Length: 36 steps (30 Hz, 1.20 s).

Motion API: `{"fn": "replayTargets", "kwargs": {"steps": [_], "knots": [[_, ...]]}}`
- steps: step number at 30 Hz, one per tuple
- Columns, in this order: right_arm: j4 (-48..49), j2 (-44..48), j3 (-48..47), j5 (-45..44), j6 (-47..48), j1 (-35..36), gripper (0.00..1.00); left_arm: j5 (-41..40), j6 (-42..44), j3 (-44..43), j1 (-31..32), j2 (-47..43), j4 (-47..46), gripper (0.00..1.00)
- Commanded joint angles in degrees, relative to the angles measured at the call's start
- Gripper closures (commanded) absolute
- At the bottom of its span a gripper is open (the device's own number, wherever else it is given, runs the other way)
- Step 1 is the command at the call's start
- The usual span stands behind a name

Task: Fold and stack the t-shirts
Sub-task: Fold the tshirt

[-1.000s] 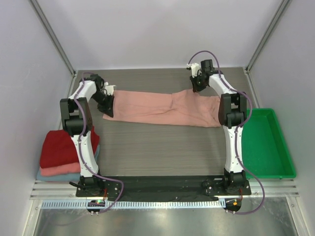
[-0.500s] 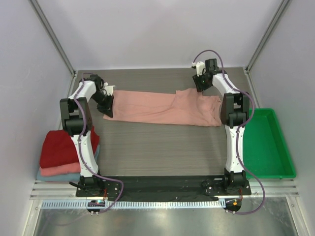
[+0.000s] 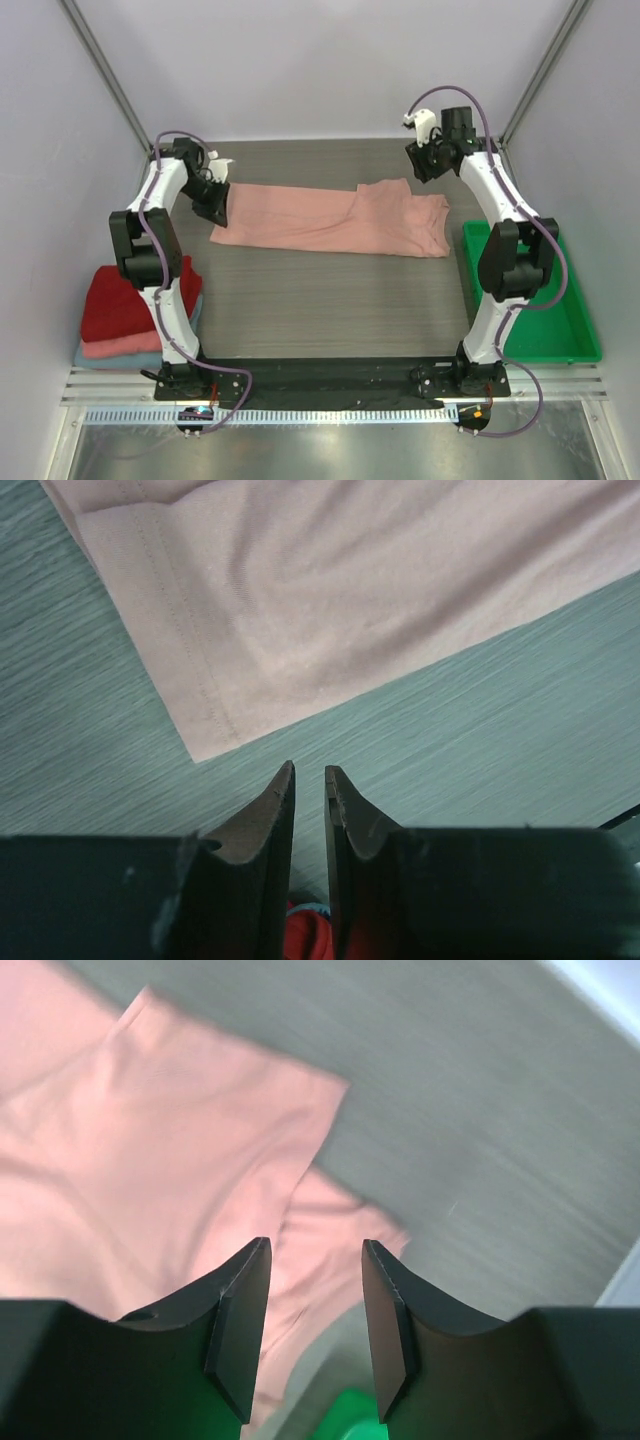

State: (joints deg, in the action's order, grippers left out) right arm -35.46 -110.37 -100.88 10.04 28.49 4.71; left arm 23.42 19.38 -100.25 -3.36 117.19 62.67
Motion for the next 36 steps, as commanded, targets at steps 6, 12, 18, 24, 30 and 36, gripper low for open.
{"fn": "replayTargets", "kwargs": {"steps": [6, 12, 18, 24, 30, 36], "knots": [[-13.4, 9.2, 19.7, 8.7, 8.9, -1.7, 0.53, -1.5, 1.8, 1.3, -0.2, 2.2, -1.4, 0.83], [-13.5, 13.1, 24.1, 7.6, 10.6, -2.4, 0.53, -2.0, 1.4, 0.3, -1.3, 3.8, -2.6, 0.85], [-13.2, 11.9, 26.3, 7.9, 11.7, -3.0, 0.53, -1.4, 0.2, -0.3, -1.5, 5.5, -3.1, 0.85], [-13.0, 8.6, 27.8, 9.8, 11.9, -3.0, 0.56, -0.3, -0.5, -1.4, -1.5, 7.5, -2.9, 0.85], [-12.6, 8.7, 28.3, 10.6, 11.3, -3.0, 0.81, -1.4, 0.3, -2.3, -1.5, 8.9, -2.5, 0.85], [-12.0, 11.1, 29.1, 10.4, 11.0, -3.0, 0.86, -1.2, 0.2, -2.1, -1.7, 8.8, -3.1, 0.85]]}}
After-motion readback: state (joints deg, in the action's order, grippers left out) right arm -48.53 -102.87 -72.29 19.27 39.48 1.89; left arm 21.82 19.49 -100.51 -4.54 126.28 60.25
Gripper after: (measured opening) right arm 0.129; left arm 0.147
